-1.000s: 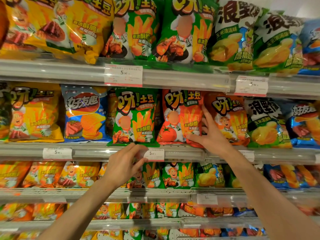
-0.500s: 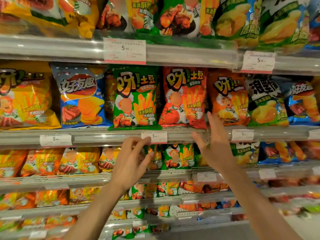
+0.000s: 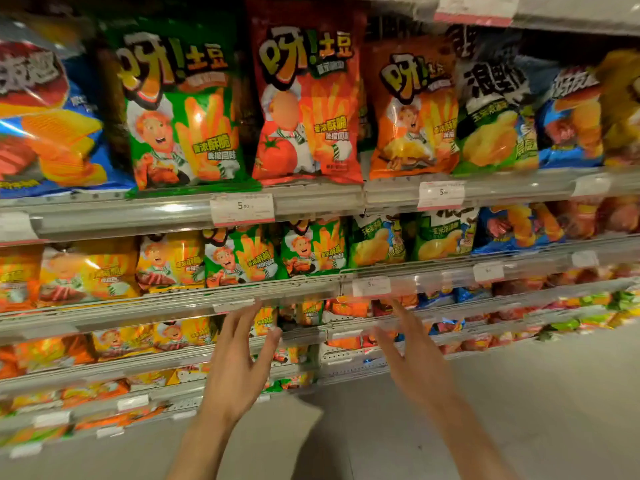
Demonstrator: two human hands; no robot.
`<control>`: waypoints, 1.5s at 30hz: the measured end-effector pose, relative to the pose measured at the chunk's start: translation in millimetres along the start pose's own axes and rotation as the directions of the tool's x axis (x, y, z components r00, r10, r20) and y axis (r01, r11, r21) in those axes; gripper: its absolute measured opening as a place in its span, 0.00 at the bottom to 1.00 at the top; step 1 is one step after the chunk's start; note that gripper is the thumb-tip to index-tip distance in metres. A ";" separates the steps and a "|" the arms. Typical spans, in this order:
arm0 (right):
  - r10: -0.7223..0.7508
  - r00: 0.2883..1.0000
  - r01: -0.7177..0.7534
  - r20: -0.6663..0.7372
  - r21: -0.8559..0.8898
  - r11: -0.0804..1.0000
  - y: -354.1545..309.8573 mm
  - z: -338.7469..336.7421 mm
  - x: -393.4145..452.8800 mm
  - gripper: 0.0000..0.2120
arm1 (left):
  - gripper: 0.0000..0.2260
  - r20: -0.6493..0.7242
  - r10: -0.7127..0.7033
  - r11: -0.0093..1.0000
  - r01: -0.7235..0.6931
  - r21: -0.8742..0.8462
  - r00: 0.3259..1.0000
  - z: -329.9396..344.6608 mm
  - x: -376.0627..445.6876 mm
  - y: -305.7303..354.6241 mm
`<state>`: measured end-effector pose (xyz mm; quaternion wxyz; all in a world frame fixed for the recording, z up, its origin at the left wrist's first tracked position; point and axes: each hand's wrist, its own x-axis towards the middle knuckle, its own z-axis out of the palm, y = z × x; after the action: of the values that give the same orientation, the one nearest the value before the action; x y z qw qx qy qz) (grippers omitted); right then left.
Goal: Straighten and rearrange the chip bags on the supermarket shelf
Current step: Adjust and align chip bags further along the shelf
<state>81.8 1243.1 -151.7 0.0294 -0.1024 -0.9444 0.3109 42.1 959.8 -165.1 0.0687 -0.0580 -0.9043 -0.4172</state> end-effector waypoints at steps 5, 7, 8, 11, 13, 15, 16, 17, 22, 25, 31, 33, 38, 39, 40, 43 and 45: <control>0.025 0.996 -0.026 0.084 0.001 1.000 67.6 -33.1 23.9 0.37 | 0.27 0.017 -0.078 0.986 0.074 0.152 0.997 46.0 -0.3 36.7; 0.011 0.994 -0.014 0.109 0.028 0.999 102.4 -54.4 41.1 0.41 | 0.27 -0.026 -0.080 0.981 0.083 0.175 0.996 69.8 4.9 64.8; 0.008 0.993 -0.013 0.120 0.036 0.999 117.7 -69.0 49.3 0.42 | 0.26 -0.048 -0.083 0.980 0.090 0.178 0.995 82.8 7.3 81.8; 0.015 0.993 -0.019 0.117 0.032 0.999 161.3 -112.5 69.0 0.38 | 0.24 -0.072 -0.102 0.978 0.114 0.176 0.992 116.5 12.5 132.6; -0.005 0.993 0.000 0.114 0.046 0.999 185.2 -135.8 80.2 0.38 | 0.23 -0.082 -0.074 0.982 0.087 0.168 0.994 133.7 16.7 159.1; -0.012 0.995 0.005 0.101 0.065 0.998 200.9 -157.8 91.4 0.36 | 0.21 -0.094 -0.042 0.984 0.057 0.169 0.995 147.6 20.8 179.9; -0.016 0.996 0.010 0.090 0.066 0.998 206.2 -168.6 95.6 0.34 | 0.21 -0.107 -0.032 0.983 0.051 0.177 0.994 153.1 23.5 189.1; -0.018 0.996 0.013 0.087 0.062 0.998 209.1 -179.0 98.5 0.33 | 0.21 -0.120 -0.029 0.981 0.051 0.185 0.992 157.4 26.8 197.8; -0.016 1.000 0.016 -0.001 0.046 0.999 220.6 -217.9 116.1 0.34 | 0.21 -0.138 0.085 0.976 -0.055 0.211 0.987 165.3 49.5 231.6; -0.086 0.993 0.086 -0.076 -0.004 0.996 211.3 -239.1 127.8 0.34 | 0.20 -0.151 0.165 0.962 -0.126 0.242 0.975 157.0 72.6 246.2; -0.379 0.898 0.363 -0.225 -0.109 0.925 153.3 -273.7 163.1 0.22 | 0.18 -0.206 0.412 0.854 -0.297 0.428 0.888 122.9 117.7 265.6; -0.484 0.831 0.461 -0.273 -0.147 0.875 126.5 -272.3 172.5 0.15 | 0.16 -0.183 0.487 0.796 -0.349 0.495 0.854 114.4 130.8 268.9; -0.682 0.718 0.677 -0.139 -0.087 0.730 65.5 -234.9 189.0 0.09 | 0.16 -0.109 0.558 0.727 -0.421 0.543 0.823 110.6 155.8 257.7; -0.696 0.708 0.692 -0.118 -0.083 0.717 60.0 -226.5 193.0 0.10 | 0.16 -0.108 0.561 0.729 -0.428 0.534 0.821 111.4 158.4 253.9; -0.701 0.705 0.695 -0.105 -0.090 0.713 56.4 -219.6 196.4 0.11 | 0.16 -0.110 0.566 0.732 -0.436 0.523 0.817 112.4 160.1 250.7; -0.694 0.709 0.679 -0.126 -0.142 0.720 51.9 -209.1 201.5 0.15 | 0.16 -0.119 0.573 0.743 -0.452 0.494 0.811 114.1 162.4 246.3; -0.682 0.718 0.666 -0.138 -0.150 0.731 49.9 -207.8 201.3 0.15 | 0.16 -0.132 0.569 0.756 -0.452 0.474 0.812 114.4 163.9 245.4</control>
<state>-81.5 1445.7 -15.7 0.2228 0.2192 -0.9227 0.2255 -88.0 1213.1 -27.1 0.3130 -0.2316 -0.9031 -0.1808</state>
